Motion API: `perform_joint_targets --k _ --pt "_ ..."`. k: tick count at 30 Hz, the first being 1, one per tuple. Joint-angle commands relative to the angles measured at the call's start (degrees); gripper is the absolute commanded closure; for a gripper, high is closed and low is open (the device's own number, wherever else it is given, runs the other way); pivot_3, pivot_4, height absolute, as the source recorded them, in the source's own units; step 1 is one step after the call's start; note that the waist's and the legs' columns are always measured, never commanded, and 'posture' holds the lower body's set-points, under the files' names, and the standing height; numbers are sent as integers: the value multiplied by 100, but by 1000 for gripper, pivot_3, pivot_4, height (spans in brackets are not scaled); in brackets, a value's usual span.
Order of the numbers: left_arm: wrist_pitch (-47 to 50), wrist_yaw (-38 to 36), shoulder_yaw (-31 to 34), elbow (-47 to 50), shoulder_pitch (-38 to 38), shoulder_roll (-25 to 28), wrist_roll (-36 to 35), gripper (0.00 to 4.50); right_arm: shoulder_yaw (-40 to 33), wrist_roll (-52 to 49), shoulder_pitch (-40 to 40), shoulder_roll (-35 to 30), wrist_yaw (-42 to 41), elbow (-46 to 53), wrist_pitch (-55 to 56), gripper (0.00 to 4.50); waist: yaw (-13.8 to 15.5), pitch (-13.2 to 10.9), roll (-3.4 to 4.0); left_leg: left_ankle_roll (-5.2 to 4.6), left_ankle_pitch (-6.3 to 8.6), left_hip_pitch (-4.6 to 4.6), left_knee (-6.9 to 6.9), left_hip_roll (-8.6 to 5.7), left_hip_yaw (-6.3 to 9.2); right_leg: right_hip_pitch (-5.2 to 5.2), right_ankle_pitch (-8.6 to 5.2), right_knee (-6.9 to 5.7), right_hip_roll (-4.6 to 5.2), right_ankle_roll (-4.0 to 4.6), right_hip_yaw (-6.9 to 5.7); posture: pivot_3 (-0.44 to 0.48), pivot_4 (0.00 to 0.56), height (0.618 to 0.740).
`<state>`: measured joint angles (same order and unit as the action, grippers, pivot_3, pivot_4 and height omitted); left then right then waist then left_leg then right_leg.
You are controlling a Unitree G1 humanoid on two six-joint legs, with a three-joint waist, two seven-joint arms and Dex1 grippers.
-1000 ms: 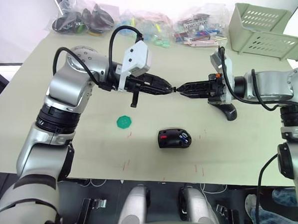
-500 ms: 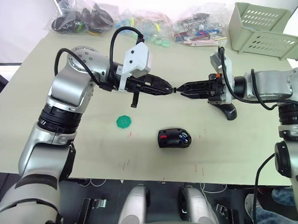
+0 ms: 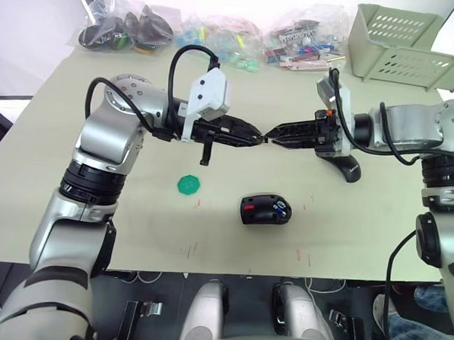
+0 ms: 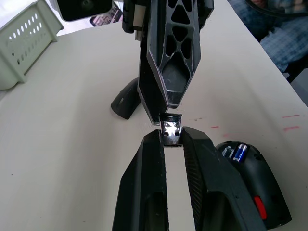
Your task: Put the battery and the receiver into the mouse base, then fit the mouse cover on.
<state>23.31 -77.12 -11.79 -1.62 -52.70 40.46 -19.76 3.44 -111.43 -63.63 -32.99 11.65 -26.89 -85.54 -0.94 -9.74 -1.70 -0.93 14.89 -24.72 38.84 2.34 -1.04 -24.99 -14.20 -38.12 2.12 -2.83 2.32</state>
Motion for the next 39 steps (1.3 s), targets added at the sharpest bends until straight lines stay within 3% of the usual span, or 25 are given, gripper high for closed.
perform_joint_targets --k 1,3,4,6,14,15,25,28,38,39 --pt "-11 33 167 219 -12 28 -39 4464 -135 -157 -143 -24 -68 142 -15 2419 0 0 0 0 0 0 0 0 0 0 0 0 0 0 0 0 150 740" --pt "-9 35 171 230 -1 38 -40 4464 -95 -157 -153 -10 -75 146 -33 2419 0 0 0 0 0 -1 2 0 0 0 0 -1 0 0 0 0 150 740" --pt "-13 38 173 224 -3 38 -37 4464 -64 -157 -157 -12 -86 162 -49 2835 0 0 0 0 0 -1 3 0 0 0 0 -1 0 0 0 0 150 740" --pt "-10 50 173 229 -4 32 -34 4464 -33 -157 -157 -19 -86 184 -62 3217 0 0 0 0 0 -1 4 0 0 0 0 -3 0 0 0 0 150 740" --pt "4 91 167 274 2 0 -55 4464 -2 -157 -165 -50 -86 221 -65 3217 0 0 0 0 0 -1 14 0 0 0 0 -14 0 0 0 0 150 740" --pt "2 92 166 275 2 -2 -57 4464 -3 -157 -170 -49 -93 230 -65 3739 -1 0 0 0 0 -1 17 0 0 0 0 -16 0 0 0 0 150 740" --pt "15 95 154 285 -10 -22 -61 4464 3 -157 -137 -38 -68 282 -32 3739 -2 0 0 -1 0 2 37 0 3 0 0 -44 0 0 1 0 150 740" --pt "23 101 156 293 -14 -21 -64 4464 8 -157 -137 -28 -59 287 -28 4419 -2 0 1 -1 0 3 38 0 3 -1 0 -46 -1 0 1 0 150 740" --pt "156 131 172 347 7 -15 -107 4464 29 -157 -91 1 -53 356 -14 4419 -2 0 1 -1 0 2 38 0 2 -2 0 -47 -1 0 2 0 150 740" --pt "251 118 183 352 14 0 -151 3964 30 -157 -83 -12 -54 366 -17 4472 -3 0 1 -1 0 2 38 0 2 -3 0 -47 -1 0 2 0 150 740"
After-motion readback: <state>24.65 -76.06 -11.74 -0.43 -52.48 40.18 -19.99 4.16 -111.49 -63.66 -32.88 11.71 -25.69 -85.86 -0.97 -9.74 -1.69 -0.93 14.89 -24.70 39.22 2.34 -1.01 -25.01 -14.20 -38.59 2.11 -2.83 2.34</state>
